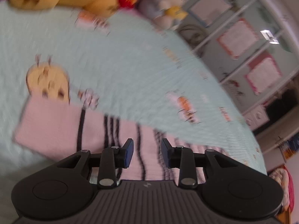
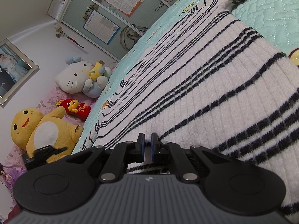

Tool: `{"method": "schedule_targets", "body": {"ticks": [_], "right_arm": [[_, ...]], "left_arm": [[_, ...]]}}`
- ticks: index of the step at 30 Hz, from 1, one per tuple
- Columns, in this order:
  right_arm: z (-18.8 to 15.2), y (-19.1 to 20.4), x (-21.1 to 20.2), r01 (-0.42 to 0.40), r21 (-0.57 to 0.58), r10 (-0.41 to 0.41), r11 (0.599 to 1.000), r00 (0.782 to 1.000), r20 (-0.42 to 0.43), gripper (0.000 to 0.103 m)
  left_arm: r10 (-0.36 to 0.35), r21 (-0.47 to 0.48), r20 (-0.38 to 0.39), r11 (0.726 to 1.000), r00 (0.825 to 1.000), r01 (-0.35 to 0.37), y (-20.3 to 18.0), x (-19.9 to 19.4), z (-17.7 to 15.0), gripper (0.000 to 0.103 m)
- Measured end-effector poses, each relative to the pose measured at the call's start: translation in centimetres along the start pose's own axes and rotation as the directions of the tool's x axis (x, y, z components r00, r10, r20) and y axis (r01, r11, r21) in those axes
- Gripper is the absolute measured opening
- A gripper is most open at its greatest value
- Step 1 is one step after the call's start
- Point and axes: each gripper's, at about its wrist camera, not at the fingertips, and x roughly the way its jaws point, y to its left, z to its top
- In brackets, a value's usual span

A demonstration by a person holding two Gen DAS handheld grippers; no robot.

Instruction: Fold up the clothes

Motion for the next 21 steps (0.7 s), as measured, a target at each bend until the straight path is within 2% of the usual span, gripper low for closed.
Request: {"method": "schedule_targets", "body": {"ticks": [1,2,3,4,6,7,8,9,10,12,15,18,20,21], "right_arm": [[0.0,0.0,0.0,-0.002,0.001,0.002,1.0,1.0,0.0,0.004],[0.0,0.0,0.0,-0.004,0.002,0.004,1.0,1.0,0.001,0.004],[0.0,0.0,0.0,-0.005,0.003,0.005,1.0,1.0,0.001,0.004],[-0.1,0.0,0.0,-0.007,0.004,0.007,1.0,1.0,0.002,0.004],[-0.1,0.0,0.0,-0.011,0.006,0.011,1.0,1.0,0.003,0.004],[-0.1,0.0,0.0,-0.012,0.006,0.012,1.0,1.0,0.003,0.004],[-0.1,0.0,0.0,-0.014,0.007,0.014,1.0,1.0,0.004,0.004],[-0.1,0.0,0.0,-0.016,0.008,0.016,1.0,1.0,0.004,0.004],[-0.1,0.0,0.0,-0.018,0.009,0.018,1.0,1.0,0.004,0.004],[-0.1,0.0,0.0,-0.021,0.011,0.021,1.0,1.0,0.005,0.004],[-0.1,0.0,0.1,-0.024,0.013,0.024,1.0,1.0,0.004,0.004],[0.1,-0.1,0.1,-0.026,0.014,0.026,1.0,1.0,0.003,0.005],[0.1,-0.1,0.2,-0.027,0.015,0.027,1.0,1.0,0.002,0.005],[0.1,-0.1,0.2,-0.028,0.015,0.028,0.999,1.0,0.002,0.005]], "left_arm": [[0.069,-0.002,-0.01,0.998,0.998,-0.069,0.6,0.9,-0.3,0.034],[0.101,-0.025,-0.006,0.995,0.995,-0.101,1.6,1.1,-0.6,0.023],[0.13,-0.05,-0.004,0.99,0.991,-0.13,2.6,1.3,-0.9,0.005],[0.108,-0.102,-0.006,0.989,0.994,-0.108,3.6,1.1,-0.9,0.003],[0.081,-0.182,-0.01,0.98,0.997,-0.081,4.9,0.4,-0.8,0.003],[0.096,-0.178,-0.005,0.979,0.995,-0.095,4.5,0.1,-0.9,0.003],[0.116,-0.158,0.007,0.981,0.993,-0.113,3.9,-0.3,-0.8,0.003],[0.121,-0.134,0.024,0.984,0.992,-0.117,2.9,-0.6,-0.8,0.008],[0.099,-0.104,0.035,0.99,0.995,-0.095,1.6,-0.6,-1.0,0.018],[0.04,-0.042,0.039,0.998,0.998,-0.038,-1.2,-0.3,-1.3,0.027],[-0.004,0.052,0.022,0.999,1.0,0.003,-4.9,1.8,-2.4,0.031],[-0.012,-0.016,0.006,1.0,1.0,0.013,-4.7,4.2,-2.7,0.031],[-0.001,-0.104,0.005,0.995,1.0,0.001,-2.6,4.8,-2.4,0.028],[0.005,-0.147,0.004,0.989,1.0,-0.004,-1.5,5.1,-2.2,0.008]]}}
